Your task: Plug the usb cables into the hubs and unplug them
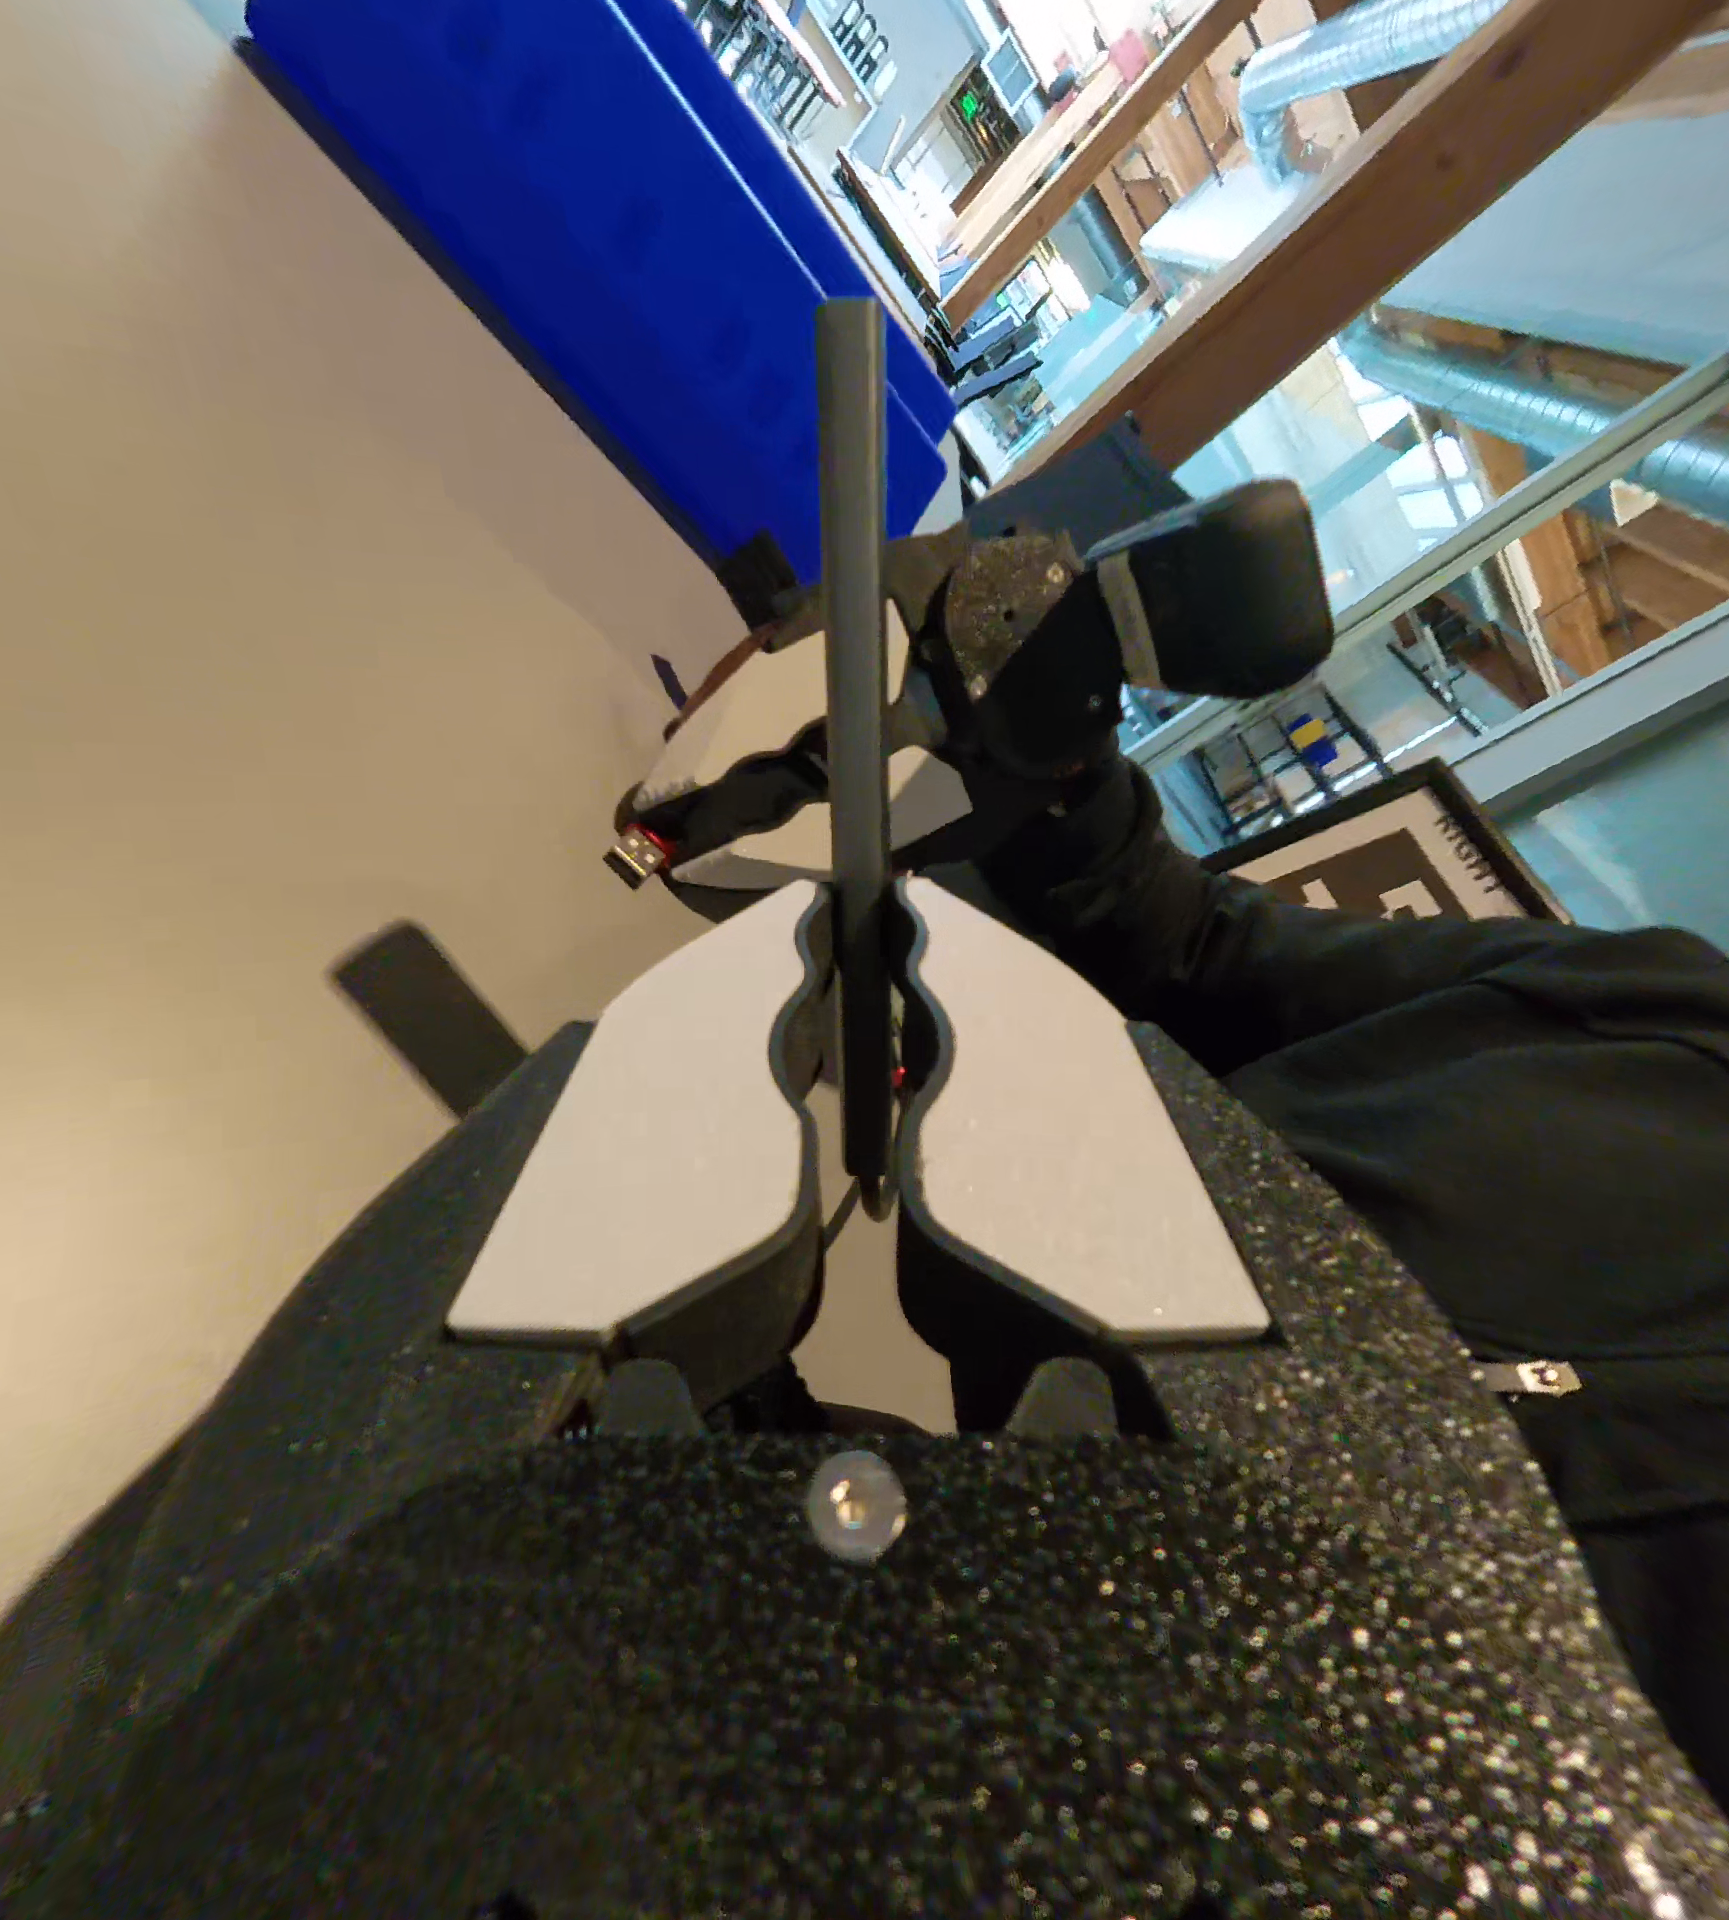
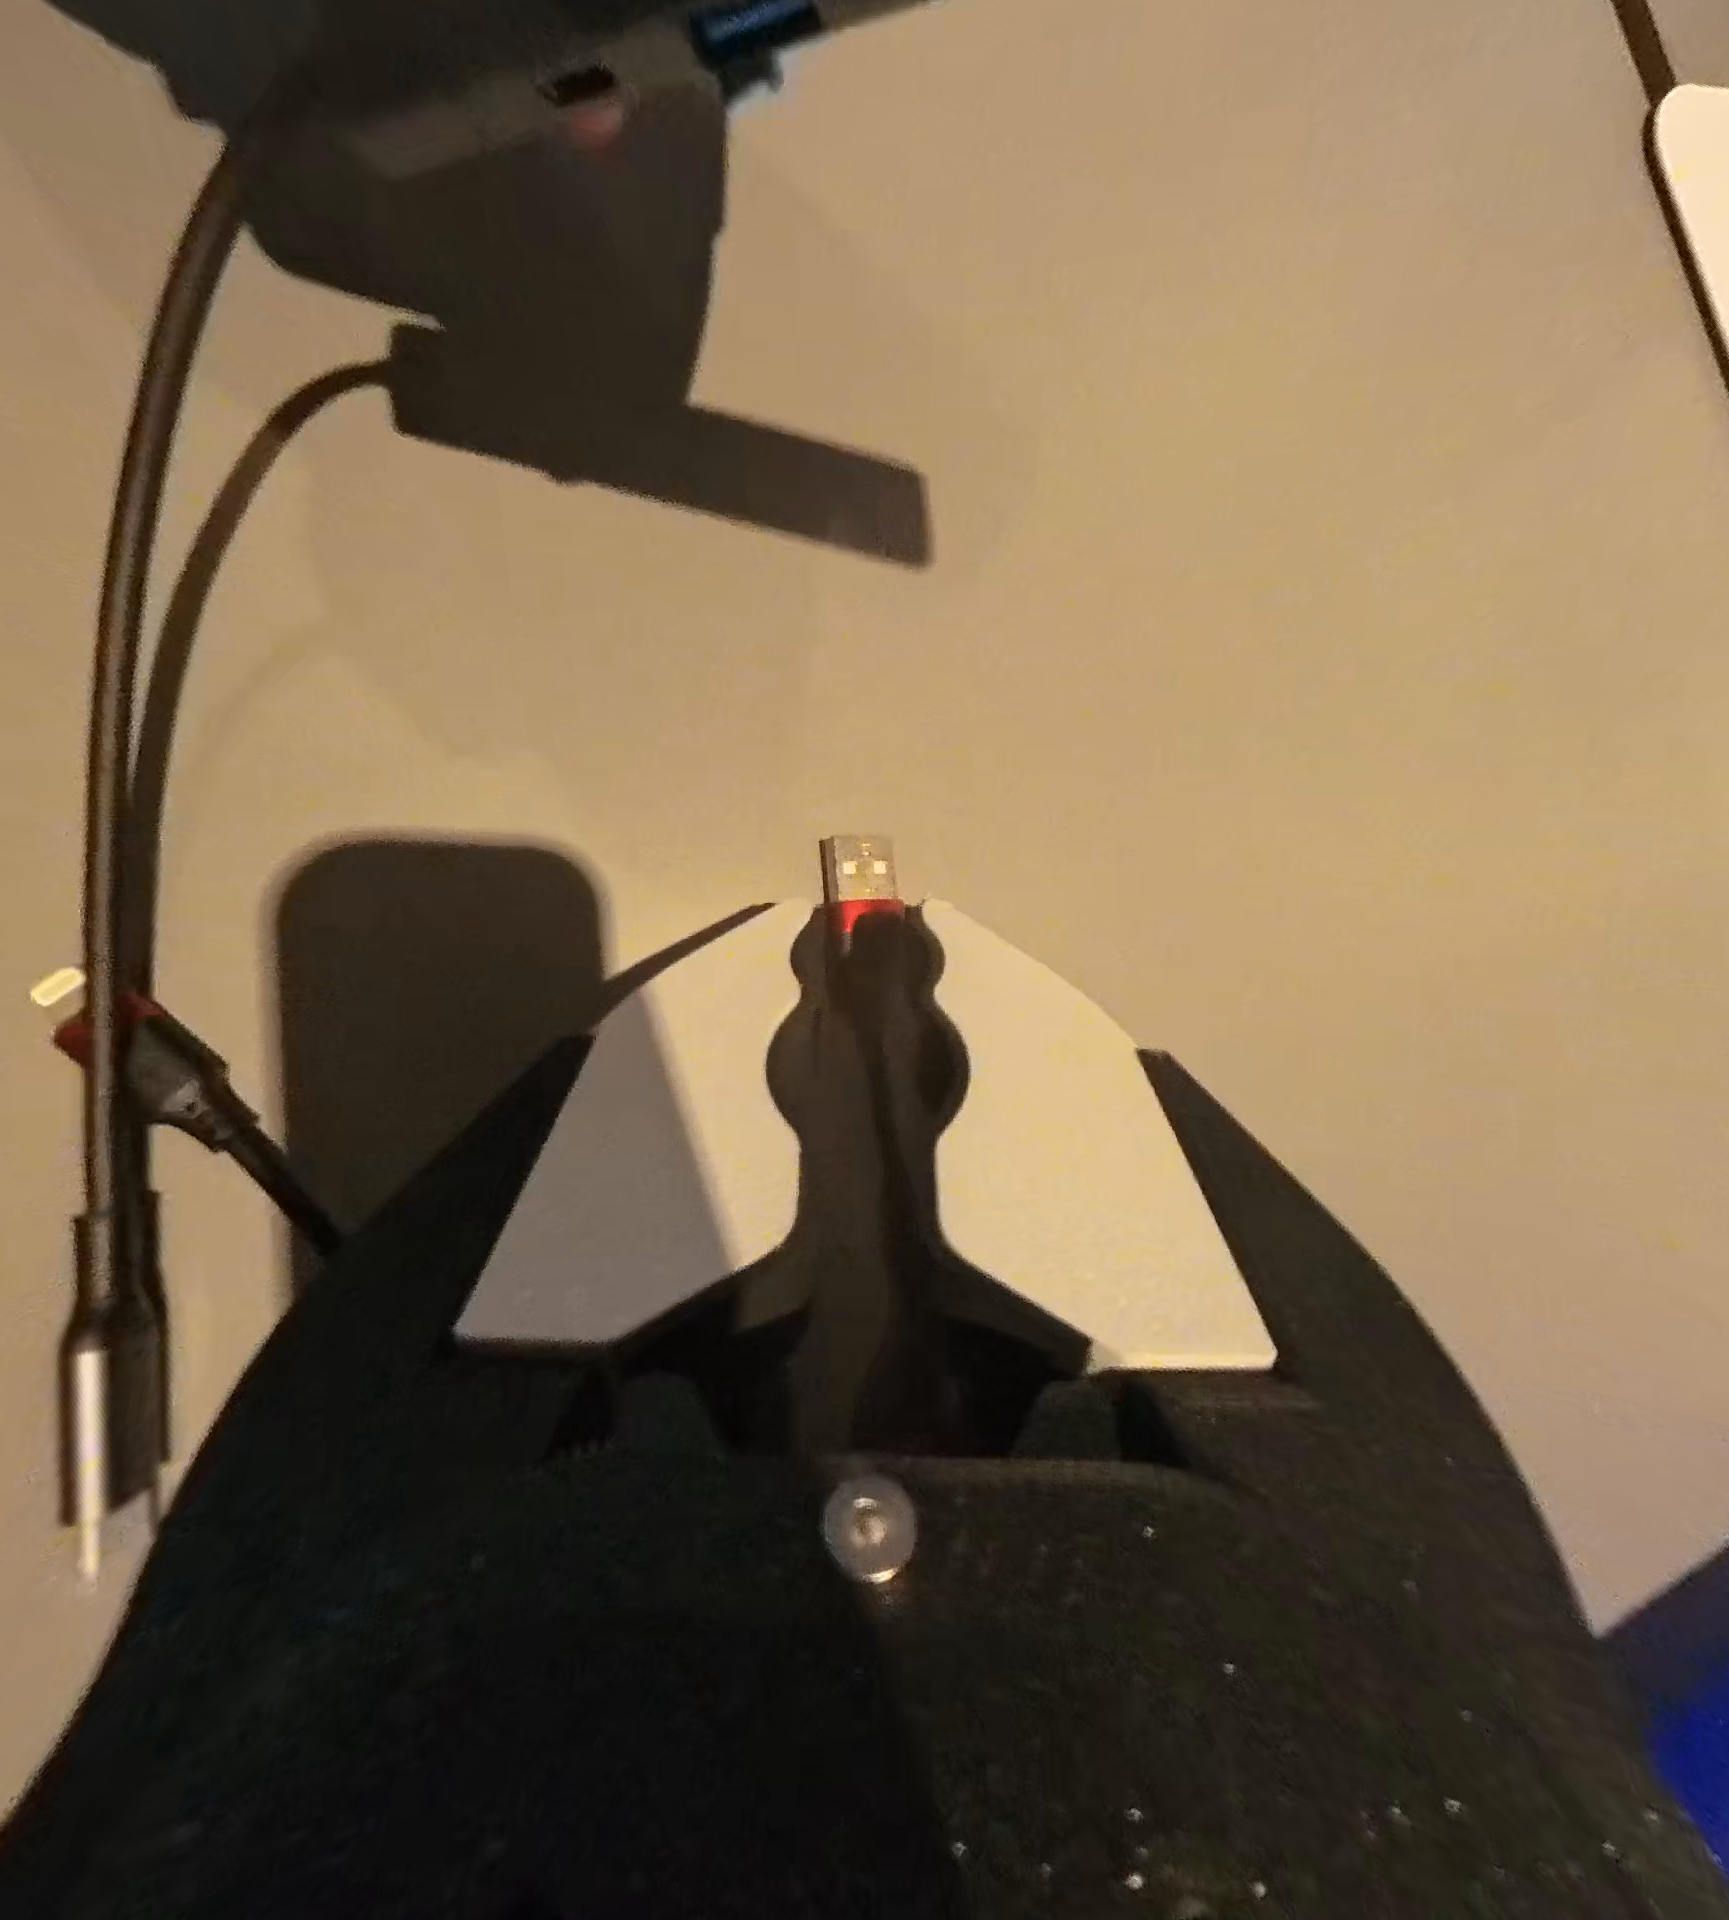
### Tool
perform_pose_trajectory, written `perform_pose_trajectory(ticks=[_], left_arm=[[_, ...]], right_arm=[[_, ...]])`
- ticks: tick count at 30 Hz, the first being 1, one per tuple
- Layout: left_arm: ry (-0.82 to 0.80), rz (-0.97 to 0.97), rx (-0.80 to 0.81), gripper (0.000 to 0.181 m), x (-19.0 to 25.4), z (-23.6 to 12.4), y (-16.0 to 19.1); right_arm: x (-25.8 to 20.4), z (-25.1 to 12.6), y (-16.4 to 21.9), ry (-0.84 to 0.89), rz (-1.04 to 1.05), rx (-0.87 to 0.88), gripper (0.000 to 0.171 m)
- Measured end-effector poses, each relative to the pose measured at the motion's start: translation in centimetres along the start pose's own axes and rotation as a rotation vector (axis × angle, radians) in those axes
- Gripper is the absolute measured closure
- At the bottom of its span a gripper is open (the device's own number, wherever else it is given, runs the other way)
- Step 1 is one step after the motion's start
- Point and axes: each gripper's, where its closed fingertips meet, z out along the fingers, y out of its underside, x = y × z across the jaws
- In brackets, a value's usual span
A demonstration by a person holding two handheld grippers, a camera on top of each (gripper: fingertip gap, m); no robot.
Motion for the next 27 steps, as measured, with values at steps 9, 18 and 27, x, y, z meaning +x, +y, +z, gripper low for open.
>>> perform_pose_trajectory(ticks=[9, 18, 27], left_arm=[[0.149, -0.207, 0.148, 0.172, 0.7, 0.3, -1.9], [0.181, -0.251, 0.19, 0.172, 0.7, 0.6, -2.3], [0.044, -0.169, 0.125, 0.172, -0.8, 0.4, -1.5]], right_arm=[[1.0, -0.1, -1.1, 0.126, -0.063, 0.01, 0.167], [2.5, -2.1, -3.3, 0.253, -0.099, 0.118, 0.171], [2.3, -0.7, -0.3, 0.026, 0.205, 0.084, 0.16]])
